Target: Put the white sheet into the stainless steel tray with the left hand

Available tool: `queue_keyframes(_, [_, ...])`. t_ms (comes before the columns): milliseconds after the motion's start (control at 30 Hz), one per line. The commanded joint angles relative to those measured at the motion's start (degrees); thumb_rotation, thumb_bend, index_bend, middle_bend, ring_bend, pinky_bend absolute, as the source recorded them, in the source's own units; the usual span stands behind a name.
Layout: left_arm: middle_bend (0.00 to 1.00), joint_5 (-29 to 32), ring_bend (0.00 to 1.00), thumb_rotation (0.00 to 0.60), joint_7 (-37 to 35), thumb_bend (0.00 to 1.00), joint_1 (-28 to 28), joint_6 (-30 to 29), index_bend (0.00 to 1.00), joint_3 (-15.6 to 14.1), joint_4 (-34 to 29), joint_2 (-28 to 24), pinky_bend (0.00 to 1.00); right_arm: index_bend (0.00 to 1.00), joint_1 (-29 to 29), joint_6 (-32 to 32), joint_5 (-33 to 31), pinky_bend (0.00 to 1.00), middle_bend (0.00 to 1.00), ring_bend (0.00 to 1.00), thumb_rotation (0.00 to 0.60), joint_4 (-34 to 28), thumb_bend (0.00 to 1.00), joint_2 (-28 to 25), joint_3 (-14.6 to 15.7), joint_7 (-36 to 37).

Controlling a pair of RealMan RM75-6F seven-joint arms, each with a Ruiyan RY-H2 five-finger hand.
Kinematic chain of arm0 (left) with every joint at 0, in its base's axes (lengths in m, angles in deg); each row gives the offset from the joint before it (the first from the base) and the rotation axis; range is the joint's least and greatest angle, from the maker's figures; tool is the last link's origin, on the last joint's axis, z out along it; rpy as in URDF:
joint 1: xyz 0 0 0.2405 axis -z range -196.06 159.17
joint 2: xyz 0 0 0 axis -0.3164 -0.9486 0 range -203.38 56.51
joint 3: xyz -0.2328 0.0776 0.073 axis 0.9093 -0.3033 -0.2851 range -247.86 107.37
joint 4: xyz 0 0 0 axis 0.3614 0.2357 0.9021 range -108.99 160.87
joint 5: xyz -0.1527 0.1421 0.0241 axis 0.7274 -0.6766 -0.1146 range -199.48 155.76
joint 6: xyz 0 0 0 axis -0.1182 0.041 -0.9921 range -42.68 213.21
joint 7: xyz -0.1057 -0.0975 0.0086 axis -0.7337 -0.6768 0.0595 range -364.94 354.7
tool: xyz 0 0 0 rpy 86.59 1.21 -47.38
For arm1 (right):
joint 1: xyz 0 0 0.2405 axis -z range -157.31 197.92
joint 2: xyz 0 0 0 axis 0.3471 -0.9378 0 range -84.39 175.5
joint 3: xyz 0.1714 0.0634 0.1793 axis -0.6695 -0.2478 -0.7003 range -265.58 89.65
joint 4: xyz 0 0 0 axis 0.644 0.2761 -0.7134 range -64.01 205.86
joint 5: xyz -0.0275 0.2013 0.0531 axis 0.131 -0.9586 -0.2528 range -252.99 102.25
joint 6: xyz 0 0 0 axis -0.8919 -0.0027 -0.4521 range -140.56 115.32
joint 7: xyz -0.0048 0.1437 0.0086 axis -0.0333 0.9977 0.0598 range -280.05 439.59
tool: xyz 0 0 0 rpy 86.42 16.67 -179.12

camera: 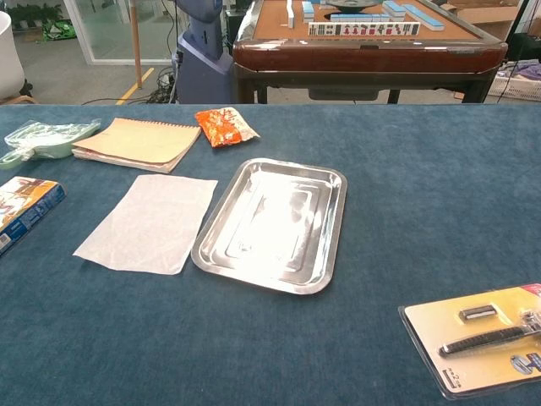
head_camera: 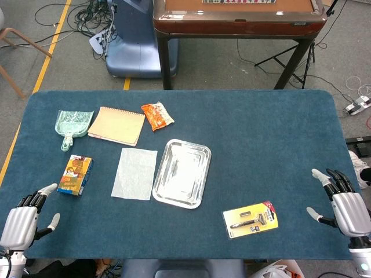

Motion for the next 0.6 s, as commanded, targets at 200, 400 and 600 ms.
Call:
queue_keyframes(200, [0.21, -2.5, 0.21, 0.6, -1.9, 0.32, 1.9, 2.8, 0.22, -0.6, 1.5, -0.5, 0.21, 0.12, -0.1, -0.7, -0.1, 0.11, 0.23, 0.08, 0.6, -0.8, 0.18, -1.0, -0.6, -0.7])
queue_keyframes(400, [0.2, -4.6, 0.21, 0.6, -3.7, 0.32, 5.1, 6.9, 0.23, -0.5, 3.4, -0.1, 0.21, 0.12, -0.1, -1.2, -0.2, 0.11, 0.23, 0.08, 0.6, -1.9, 0.18, -1.9, -1.1, -1.5])
queue_keyframes(600, [0.21, -7.1, 0.21, 0.6, -3.1, 0.32, 9.3, 11.6, 0.24, -0.3, 5.8, 1.9, 0.21, 0.12, -0.2, -1.1, -0.3, 0.11, 0.23, 0.08, 0.6, -2.4, 0.18, -2.1, -1.1, -1.9])
